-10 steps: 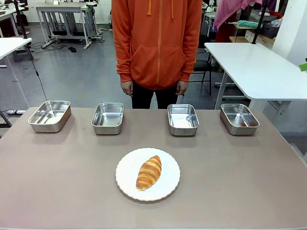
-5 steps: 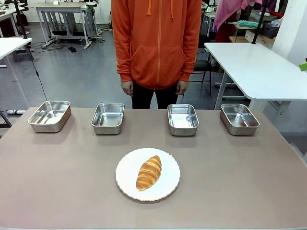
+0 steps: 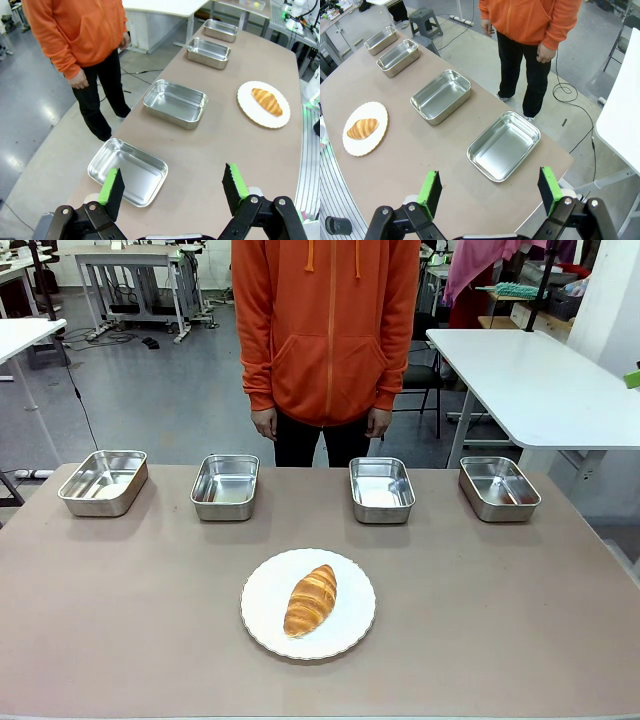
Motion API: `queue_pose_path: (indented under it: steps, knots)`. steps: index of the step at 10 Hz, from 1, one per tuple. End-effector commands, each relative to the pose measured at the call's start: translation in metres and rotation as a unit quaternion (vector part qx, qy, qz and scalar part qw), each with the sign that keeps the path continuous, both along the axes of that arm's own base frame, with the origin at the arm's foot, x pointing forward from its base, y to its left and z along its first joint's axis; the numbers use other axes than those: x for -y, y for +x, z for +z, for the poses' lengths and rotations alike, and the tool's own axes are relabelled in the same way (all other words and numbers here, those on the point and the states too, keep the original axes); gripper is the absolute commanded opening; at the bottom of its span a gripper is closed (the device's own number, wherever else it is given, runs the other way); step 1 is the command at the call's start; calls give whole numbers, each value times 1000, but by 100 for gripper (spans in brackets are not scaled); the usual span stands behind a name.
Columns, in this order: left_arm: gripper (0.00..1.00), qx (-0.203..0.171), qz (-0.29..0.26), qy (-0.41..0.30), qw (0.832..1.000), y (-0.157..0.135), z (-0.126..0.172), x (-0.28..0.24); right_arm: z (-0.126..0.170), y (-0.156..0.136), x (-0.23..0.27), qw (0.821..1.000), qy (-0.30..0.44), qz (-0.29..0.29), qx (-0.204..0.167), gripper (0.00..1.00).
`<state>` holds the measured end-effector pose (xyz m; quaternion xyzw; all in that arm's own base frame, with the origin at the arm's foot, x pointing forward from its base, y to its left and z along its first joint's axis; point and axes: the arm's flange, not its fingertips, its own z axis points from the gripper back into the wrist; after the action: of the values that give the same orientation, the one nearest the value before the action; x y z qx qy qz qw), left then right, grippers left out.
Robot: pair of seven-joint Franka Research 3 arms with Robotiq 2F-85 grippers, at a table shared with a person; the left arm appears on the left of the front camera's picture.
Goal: Place the bread in the container.
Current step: Place the Butter Roll into the Airtight Container indicated by the human.
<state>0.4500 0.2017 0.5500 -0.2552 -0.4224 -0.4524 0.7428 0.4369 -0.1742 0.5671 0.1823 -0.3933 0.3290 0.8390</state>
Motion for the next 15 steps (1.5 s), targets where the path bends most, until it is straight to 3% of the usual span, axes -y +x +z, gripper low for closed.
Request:
queue_pose_path:
  steps: [1,15]
  knots:
    - [100,3,0,0,1000,0,2,0,1,2,0,1000,10,3,9,100]
    - [100,3,0,0,1000,0,2,0,1,2,0,1000,10,3,9,100]
